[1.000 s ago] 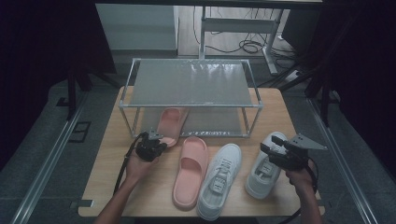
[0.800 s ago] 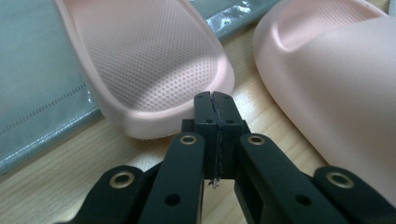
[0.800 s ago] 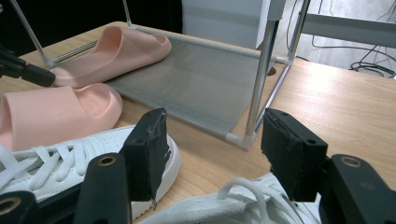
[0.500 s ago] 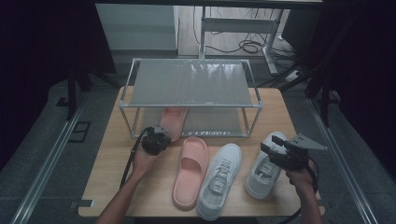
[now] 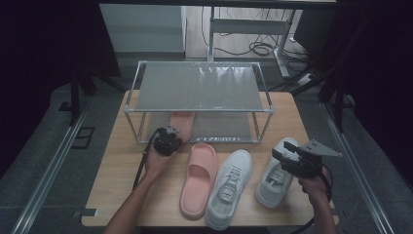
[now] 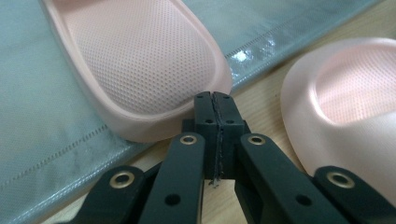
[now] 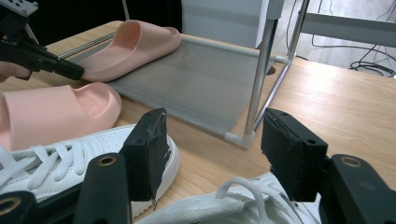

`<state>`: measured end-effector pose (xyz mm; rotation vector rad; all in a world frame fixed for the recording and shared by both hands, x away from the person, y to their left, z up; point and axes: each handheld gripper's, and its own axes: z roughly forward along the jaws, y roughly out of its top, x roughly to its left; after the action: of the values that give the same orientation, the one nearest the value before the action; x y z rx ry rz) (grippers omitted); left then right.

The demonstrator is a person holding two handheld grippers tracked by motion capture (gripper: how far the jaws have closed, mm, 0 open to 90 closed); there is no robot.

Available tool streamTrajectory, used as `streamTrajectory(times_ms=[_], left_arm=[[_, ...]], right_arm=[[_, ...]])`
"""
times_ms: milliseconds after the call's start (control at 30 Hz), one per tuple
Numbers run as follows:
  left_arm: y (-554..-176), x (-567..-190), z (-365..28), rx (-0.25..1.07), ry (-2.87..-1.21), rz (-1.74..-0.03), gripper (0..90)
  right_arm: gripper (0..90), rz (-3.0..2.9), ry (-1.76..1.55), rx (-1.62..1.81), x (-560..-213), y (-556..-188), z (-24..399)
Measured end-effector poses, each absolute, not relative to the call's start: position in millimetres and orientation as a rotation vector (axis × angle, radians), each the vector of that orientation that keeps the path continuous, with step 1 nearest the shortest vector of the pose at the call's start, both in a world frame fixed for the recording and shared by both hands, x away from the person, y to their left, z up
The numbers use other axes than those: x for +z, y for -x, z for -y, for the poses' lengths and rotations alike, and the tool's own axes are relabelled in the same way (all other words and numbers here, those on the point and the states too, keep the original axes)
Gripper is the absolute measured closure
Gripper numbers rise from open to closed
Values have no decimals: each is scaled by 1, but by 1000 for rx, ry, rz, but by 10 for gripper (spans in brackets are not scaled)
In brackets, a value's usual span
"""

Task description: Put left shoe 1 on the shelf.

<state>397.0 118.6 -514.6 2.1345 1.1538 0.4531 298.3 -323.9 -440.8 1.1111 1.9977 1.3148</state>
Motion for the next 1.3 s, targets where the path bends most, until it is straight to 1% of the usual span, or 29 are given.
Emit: streamTrajectory(times_ms=[233,400,567,900,1000,1300], left_arm=[[-404,-515,-115,443,-2143,-1165,897],[-397,-516,-118,440,-2133,-1165,893],[-379,-515,-125,431,-2118,-1139,893],[-337,-512,-144,372,-2048,-1114,899],[-320,-510,-146,366,-2025,-1089,899],[-294,-505,-146,330,-2008,-1038,895]], right_arm=[[411,-2000,-1111,1314,-441,-298,323],[411,-2000,-1110,1315,-441,-298,324],[411,-1993,-1114,1318,-440,-298,325],[411,-1996,-1116,1313,-441,-298,324],[411,-1999,-1113,1312,-441,-298,323],[411,-2005,-1112,1309,-442,-298,322]])
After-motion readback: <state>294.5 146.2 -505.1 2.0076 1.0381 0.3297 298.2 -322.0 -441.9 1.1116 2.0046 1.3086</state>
